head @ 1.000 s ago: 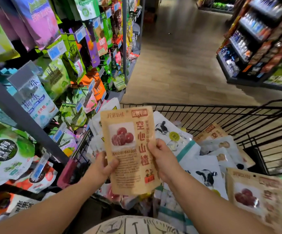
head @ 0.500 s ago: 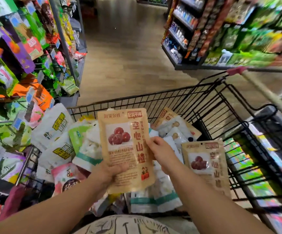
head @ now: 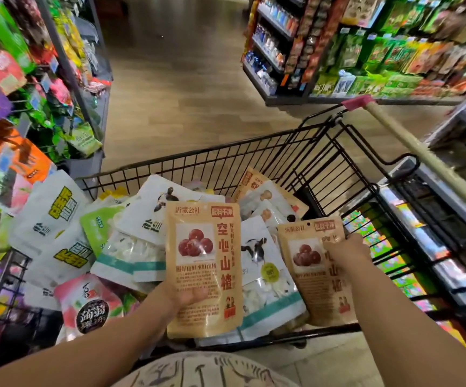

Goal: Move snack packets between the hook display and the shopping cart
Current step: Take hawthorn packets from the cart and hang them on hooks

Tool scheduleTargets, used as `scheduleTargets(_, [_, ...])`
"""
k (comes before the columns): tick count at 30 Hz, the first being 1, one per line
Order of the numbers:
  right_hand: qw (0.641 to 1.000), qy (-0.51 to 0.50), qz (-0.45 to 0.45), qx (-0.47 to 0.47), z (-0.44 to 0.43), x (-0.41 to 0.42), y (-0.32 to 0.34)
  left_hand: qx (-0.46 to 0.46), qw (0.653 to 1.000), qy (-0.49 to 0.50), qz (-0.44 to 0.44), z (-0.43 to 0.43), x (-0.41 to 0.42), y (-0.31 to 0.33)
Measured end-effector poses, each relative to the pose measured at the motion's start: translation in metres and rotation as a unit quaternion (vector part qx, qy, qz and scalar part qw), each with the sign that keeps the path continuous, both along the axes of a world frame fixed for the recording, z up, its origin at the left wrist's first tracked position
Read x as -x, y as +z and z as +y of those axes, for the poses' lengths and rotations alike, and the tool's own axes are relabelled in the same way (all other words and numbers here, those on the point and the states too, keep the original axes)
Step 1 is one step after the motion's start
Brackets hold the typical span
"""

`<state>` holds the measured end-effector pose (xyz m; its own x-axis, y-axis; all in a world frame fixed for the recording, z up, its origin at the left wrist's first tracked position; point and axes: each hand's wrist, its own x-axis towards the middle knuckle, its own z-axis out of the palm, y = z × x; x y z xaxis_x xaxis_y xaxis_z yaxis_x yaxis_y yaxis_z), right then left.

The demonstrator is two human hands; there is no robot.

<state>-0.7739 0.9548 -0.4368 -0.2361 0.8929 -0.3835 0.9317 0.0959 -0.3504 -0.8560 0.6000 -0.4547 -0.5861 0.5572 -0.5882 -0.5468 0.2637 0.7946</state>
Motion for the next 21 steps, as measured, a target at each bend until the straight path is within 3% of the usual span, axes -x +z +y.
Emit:
scheduleTargets(6, [1.000, -0.015, -0.003, 0.006, 0.006, -0.004, -0.012, -0.027, 0.999, -0.022, -0.007, -0.001, 0.000, 0.000])
scheduleTargets(9, [0.999, 0.038, -0.019, 0.000, 0.001, -0.006, -0.003, -0.033, 0.999, -0.015, -0.021, -0.002, 0.003, -0.002])
scheduleTargets(16, [0.984, 0.088, 0.145, 0.062, -0.014, 0.004, 0.005, -0.019, 0.999, -0.001, -0.033, -0.002, 0.008, -0.001])
scheduleTargets(21, [0.965, 0.115, 0.237, 0.018, -0.024, 0.017, 0.030, -0.008, 0.999, 0.022, -0.034, -0.007, 0.016, -0.002])
